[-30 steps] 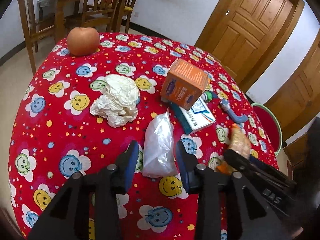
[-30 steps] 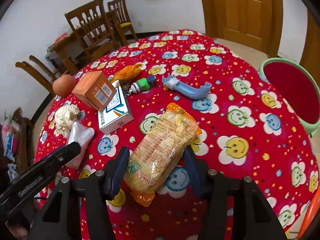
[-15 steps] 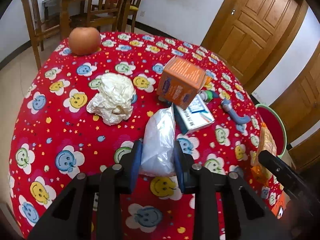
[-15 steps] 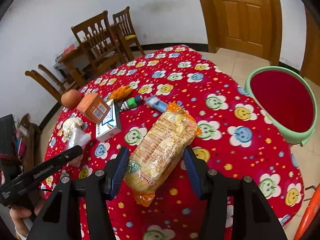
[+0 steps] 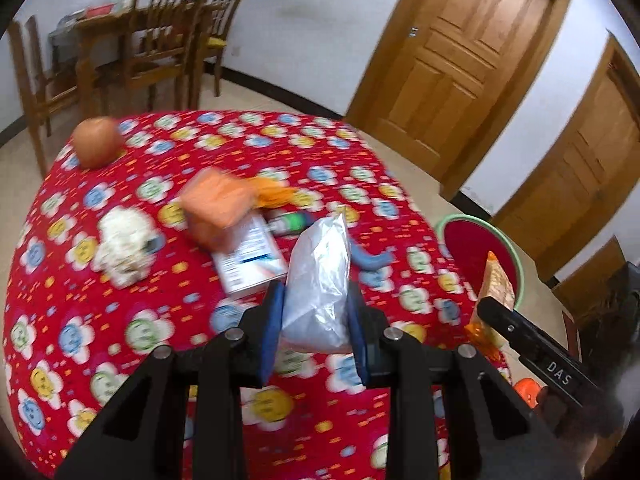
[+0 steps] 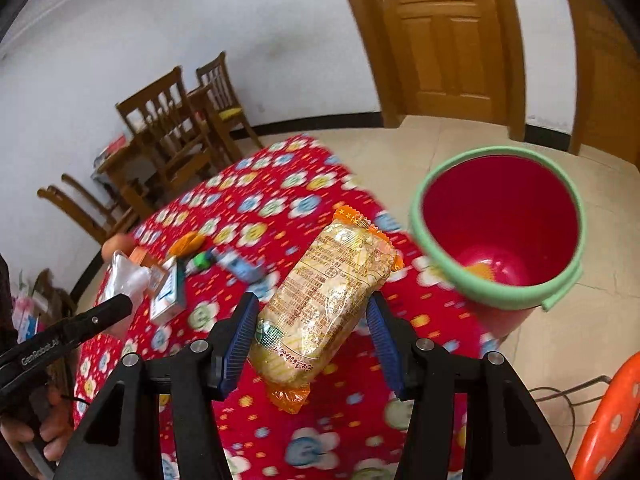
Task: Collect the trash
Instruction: 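Carry bag and bread packet to the red bucket and open both grippers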
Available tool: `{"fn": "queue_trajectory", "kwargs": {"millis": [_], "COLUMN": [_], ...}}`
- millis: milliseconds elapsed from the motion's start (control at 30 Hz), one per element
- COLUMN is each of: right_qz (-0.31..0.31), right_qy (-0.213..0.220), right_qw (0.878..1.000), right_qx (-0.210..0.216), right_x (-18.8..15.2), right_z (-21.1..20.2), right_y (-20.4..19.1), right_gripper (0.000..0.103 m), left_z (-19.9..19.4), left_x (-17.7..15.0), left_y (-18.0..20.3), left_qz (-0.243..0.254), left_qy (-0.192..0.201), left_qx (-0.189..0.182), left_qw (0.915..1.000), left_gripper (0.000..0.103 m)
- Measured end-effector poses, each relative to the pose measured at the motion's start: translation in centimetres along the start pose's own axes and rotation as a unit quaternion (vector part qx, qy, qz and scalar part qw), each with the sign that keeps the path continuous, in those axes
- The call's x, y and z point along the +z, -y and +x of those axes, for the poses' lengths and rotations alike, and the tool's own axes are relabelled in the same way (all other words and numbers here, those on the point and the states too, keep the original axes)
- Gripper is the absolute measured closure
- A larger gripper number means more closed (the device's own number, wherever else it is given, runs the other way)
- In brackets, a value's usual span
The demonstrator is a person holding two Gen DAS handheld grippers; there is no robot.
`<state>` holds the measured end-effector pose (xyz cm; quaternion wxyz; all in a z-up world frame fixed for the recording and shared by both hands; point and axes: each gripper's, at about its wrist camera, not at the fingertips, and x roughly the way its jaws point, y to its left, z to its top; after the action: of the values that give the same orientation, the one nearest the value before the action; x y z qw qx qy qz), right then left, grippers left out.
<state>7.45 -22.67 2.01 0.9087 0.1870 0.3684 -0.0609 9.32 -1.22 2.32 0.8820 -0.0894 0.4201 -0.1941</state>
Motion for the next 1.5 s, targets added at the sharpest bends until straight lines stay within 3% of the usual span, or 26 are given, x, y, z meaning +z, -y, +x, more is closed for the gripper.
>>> {"fn": "queue_trajectory", "kwargs": {"millis": [467,733,1133,1500], "right_qz": [0.071,0.101,0.13,0.135], "right_qy": [0.034,0.026,0.015,0.033], "right_qw": [0.995,0.991,0.987,0.985], "right_qx": [-0.064,-0.088,-0.097,-0.098], "right_x": [3.0,3.7,3.8,4.0], "right_z": [-0.8,0.6,1.9,1.1], "right_y": [9.6,14.0,17.1,17.6], "right_gripper": [0.047,0.047,0.045,0.044], "left_z": [5.4,8.5,11.9,13.0], "left_x": [3.0,3.4,3.1,2.7], "left_y": [10.6,15.1,18.4,19.4], "left_qz": [0.077,0.108,0.135,0.144], "left_qy": [-0.021,-0.034,-0.052,-0.06], "left_qx": [-0.056,-0.075,-0.069,-0.064], "left_qw": [0.9952,0.9907,0.987,0.9857], "left_gripper": [0.072,0.072,0.072,0.072]}}
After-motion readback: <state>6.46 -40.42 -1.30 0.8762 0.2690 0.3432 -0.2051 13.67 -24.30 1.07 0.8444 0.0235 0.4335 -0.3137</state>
